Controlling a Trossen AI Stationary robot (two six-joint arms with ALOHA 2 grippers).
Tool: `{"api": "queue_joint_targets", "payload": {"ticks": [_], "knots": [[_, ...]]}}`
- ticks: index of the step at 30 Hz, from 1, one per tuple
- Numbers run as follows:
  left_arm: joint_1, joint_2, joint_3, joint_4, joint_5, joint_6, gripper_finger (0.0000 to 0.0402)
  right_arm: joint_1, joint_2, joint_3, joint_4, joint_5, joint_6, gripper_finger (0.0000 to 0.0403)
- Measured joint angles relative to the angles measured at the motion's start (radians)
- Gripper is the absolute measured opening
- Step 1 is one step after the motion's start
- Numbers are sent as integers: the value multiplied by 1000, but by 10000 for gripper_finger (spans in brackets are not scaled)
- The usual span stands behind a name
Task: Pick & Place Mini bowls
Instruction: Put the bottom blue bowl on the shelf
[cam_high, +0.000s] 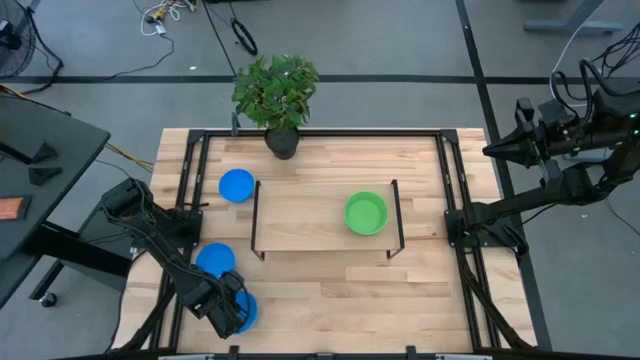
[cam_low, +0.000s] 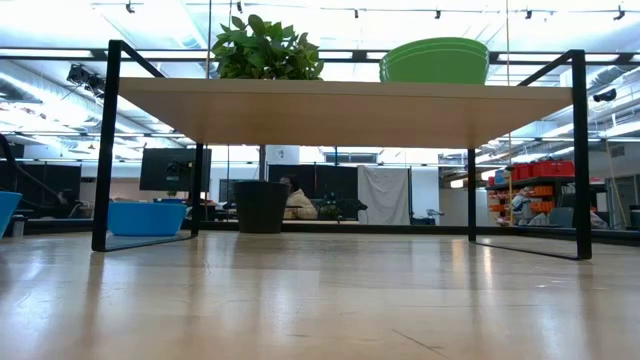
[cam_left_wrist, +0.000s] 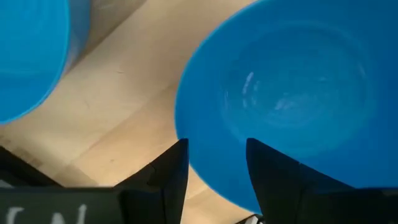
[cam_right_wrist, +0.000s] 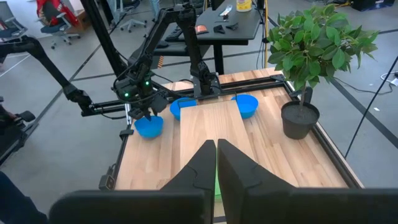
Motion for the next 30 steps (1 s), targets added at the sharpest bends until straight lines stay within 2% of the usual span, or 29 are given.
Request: {"api": "queue_joint_targets", "payload": {"ticks": [13,21,30], "knots": [[0,-18,8,19,23,5,165,0,0,0,0,0,0,21],[0,-64,37,3,-3,6,165,0,0,0,0,0,0,21],[-3,-66,48,-113,20,6,165,0,0,0,0,0,0,21]]}}
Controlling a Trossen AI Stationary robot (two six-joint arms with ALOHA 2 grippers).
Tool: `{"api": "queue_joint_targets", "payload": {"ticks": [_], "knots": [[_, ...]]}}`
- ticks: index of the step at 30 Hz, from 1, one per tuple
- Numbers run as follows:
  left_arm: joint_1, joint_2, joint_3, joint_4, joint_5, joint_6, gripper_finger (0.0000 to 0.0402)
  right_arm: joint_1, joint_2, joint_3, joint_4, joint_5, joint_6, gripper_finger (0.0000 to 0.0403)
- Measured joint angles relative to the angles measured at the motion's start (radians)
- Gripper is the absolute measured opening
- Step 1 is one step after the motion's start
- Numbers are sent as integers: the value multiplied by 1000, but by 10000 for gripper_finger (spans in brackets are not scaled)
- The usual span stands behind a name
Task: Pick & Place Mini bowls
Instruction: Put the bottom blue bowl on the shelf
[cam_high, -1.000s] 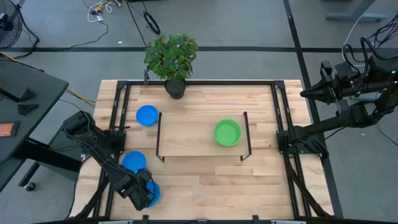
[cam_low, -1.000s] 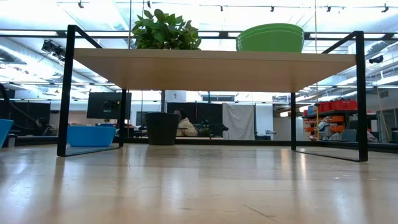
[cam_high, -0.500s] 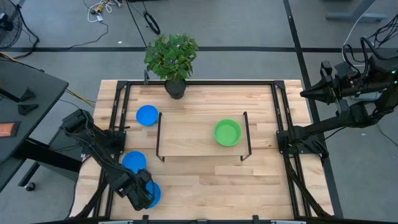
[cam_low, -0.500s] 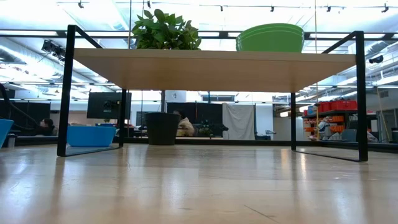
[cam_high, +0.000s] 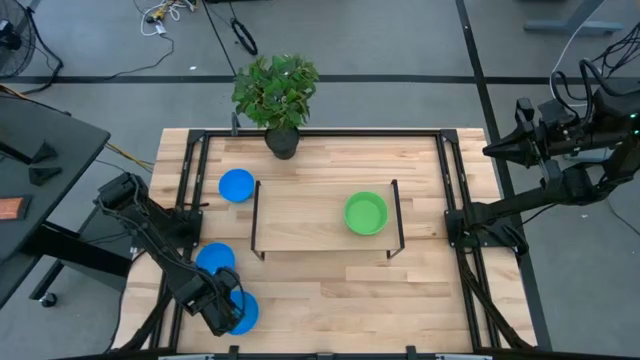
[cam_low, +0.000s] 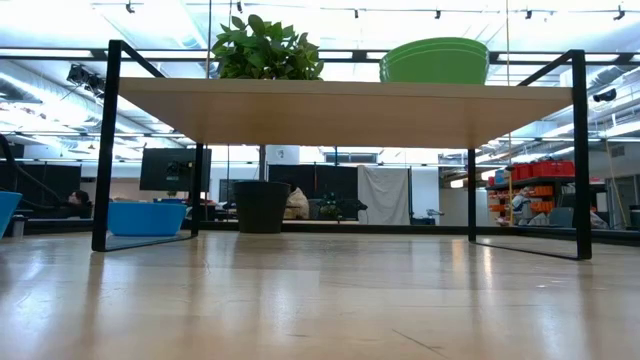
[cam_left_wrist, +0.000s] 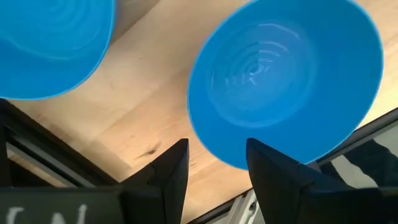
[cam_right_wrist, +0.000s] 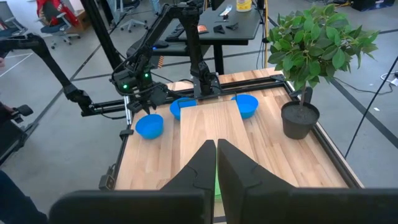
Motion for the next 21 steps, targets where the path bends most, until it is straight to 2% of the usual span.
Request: {"api": "queue_joint_targets", "payload": {"ticks": [15,21], "knots": [[0,0,-53,21,-6,0,165,0,0,0,0,0,0,21],[0,0,-98,97,-4,0,165,0,0,0,0,0,0,21]]}}
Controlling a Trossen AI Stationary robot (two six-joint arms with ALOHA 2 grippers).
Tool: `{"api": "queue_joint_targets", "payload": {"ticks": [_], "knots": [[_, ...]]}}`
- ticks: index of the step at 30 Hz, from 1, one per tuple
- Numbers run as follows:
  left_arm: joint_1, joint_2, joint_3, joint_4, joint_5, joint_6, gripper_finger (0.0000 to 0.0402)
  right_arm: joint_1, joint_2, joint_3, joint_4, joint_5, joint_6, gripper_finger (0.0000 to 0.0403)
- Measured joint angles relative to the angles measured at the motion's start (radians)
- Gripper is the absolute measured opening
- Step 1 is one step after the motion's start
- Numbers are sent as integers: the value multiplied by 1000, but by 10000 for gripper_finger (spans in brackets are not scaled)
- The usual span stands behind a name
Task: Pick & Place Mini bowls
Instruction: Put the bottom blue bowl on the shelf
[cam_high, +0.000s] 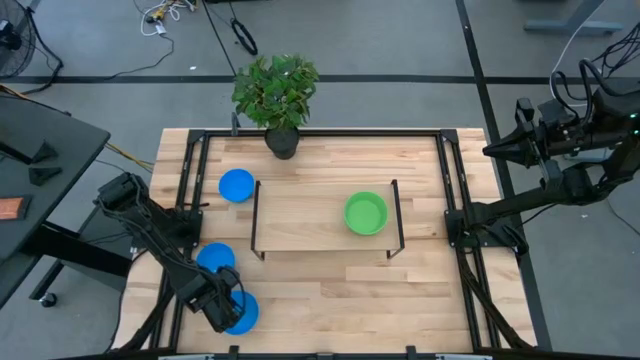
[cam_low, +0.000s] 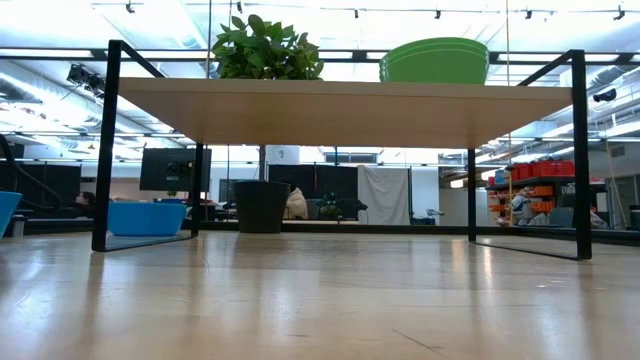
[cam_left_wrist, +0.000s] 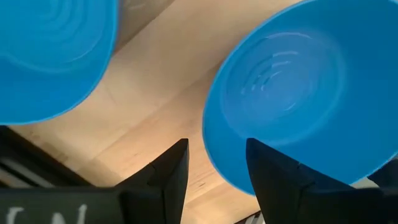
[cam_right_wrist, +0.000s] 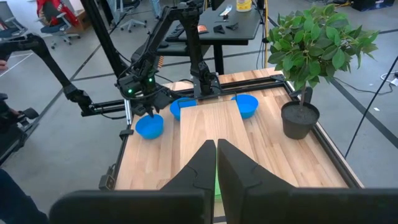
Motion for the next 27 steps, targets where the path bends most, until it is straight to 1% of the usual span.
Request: {"api": "queue_joint_targets", "payload": {"ticks": [8,11,20,27], "knots": [[0,0,-16,27,0,-19,165,0,0,0,0,0,0,21],[0,0,-16,28,1,-26,158,0,0,0,0,0,0,21],[0,0,-16,36,1,-26,95,0,0,0,0,0,0,21],[0,0,-16,36,1,-26,61,0,0,0,0,0,0,21]]}}
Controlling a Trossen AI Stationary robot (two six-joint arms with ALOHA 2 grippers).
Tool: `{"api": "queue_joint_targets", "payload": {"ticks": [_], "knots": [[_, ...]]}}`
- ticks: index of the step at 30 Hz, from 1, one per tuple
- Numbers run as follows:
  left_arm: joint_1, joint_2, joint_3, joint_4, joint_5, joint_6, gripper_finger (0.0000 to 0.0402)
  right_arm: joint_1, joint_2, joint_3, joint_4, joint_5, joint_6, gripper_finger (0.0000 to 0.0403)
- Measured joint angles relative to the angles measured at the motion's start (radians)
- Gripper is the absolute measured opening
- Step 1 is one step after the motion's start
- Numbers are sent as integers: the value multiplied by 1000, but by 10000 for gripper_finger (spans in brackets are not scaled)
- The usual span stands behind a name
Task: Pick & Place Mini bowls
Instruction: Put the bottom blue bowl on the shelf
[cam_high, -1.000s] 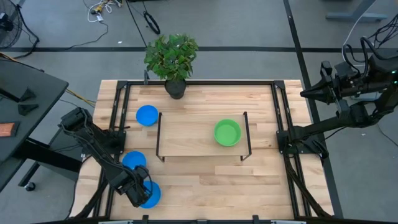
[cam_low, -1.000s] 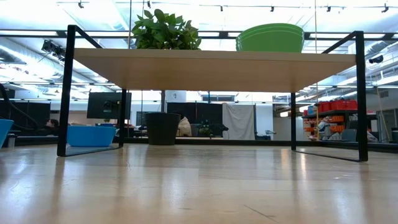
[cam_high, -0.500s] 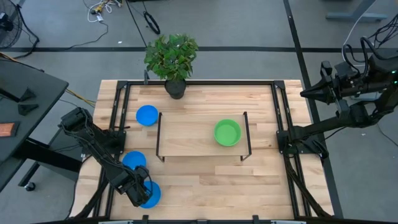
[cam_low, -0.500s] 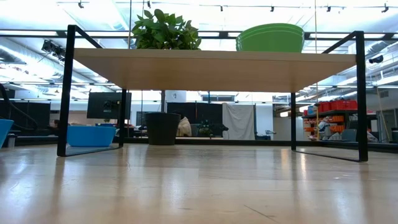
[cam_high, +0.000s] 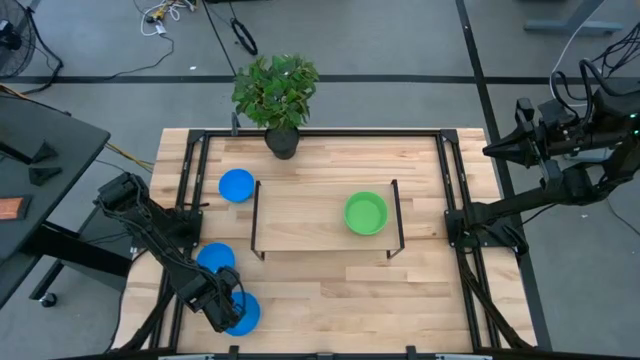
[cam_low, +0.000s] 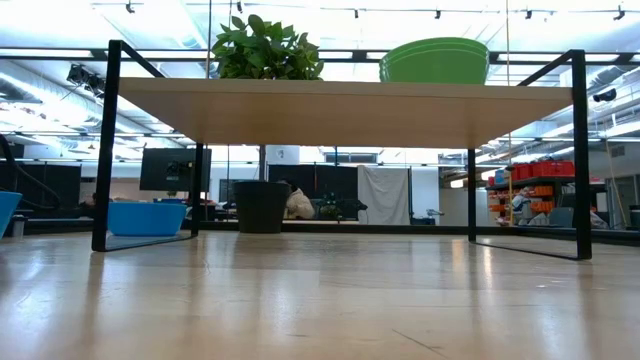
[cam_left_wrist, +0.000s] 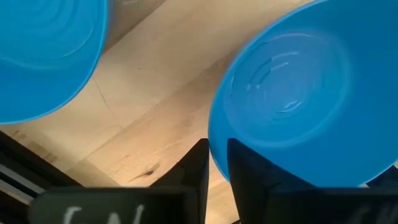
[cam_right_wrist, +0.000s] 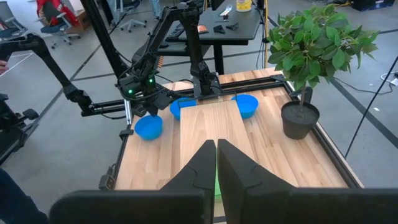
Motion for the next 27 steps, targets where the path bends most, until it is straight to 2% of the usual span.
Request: {"api": "queue_joint_targets", "payload": {"ticks": [10,27], "knots": [[0,0,0,0,-2,8,7,0,0,0,0,0,0,21],[0,0,4,24,-2,27,2,0,0,0,0,0,0,21]]}}
